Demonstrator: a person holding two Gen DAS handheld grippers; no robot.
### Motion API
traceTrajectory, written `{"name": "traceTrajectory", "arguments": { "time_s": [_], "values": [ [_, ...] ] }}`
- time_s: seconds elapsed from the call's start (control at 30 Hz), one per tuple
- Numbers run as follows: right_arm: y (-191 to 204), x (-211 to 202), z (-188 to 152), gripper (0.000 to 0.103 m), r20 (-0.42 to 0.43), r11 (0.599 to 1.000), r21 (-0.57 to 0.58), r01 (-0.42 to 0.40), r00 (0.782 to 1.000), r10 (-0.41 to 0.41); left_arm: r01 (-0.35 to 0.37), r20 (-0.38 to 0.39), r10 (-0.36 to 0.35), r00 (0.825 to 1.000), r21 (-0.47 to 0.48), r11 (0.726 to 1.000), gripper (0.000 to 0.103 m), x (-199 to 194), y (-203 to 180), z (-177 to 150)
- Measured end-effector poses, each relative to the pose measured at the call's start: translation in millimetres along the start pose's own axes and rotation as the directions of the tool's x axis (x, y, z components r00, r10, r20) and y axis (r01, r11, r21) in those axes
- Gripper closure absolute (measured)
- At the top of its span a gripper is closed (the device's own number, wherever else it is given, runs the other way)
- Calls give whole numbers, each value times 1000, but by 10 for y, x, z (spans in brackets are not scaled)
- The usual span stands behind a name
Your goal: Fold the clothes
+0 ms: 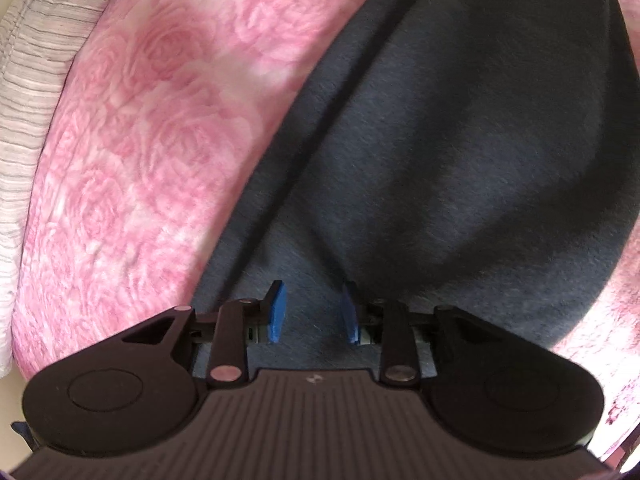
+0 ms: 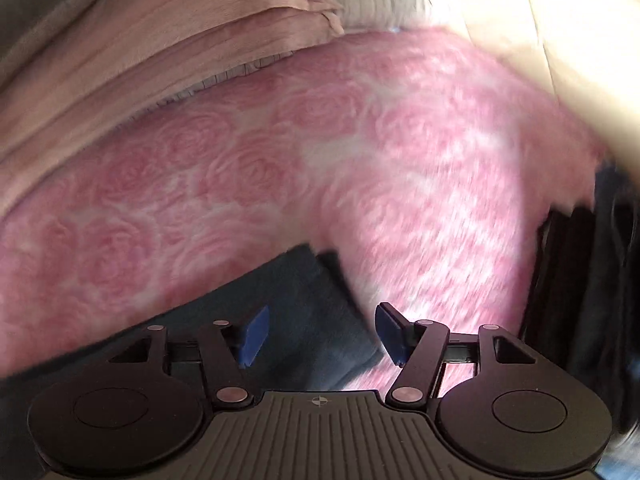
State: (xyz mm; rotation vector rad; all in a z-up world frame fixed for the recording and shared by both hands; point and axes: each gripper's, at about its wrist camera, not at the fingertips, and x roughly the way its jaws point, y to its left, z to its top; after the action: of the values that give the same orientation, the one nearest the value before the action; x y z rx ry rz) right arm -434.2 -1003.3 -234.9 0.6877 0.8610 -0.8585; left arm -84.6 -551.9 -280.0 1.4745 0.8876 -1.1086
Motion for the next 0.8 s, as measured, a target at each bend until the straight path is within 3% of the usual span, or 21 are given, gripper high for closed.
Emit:
{"name": "traceTrajectory", "arguments": {
  "time_s": [0.2, 0.27, 0.37, 0.47, 0.57, 0.7, 0.8],
  "values": [
    [99, 17, -388, 41, -112, 989, 39, -140, 983, 144, -22, -5, 21, 1000, -39, 999, 75, -125, -11, -285],
    [186, 11, -467, 41, -137, 988, 26, -150, 979, 153, -29, -7, 28, 1000, -52, 998, 73, -167, -14, -380],
    [344, -38, -540, 41, -145, 994, -15, -111, 984, 108, -40, -10, 39, 999, -71, 997, 71, -230, -19, -522],
    [587, -139, -596, 41, -107, 994, -107, 2, 994, -14, -51, -13, 50, 999, -93, 994, 70, -290, -17, -675],
    [894, -241, -690, 41, -68, 983, -184, -9, 998, -3, -68, -11, 67, 998, -159, 985, 70, -299, 145, -959],
    [1519, -296, -830, 41, -102, 922, -357, -152, 987, 123, -63, 31, 74, 997, -267, 962, 70, -199, 496, -1223],
    [2124, -278, -926, 41, -169, 811, -517, -273, 962, 216, -39, 83, 71, 994, -336, 941, 67, -59, 802, -1350]
  ]
}}
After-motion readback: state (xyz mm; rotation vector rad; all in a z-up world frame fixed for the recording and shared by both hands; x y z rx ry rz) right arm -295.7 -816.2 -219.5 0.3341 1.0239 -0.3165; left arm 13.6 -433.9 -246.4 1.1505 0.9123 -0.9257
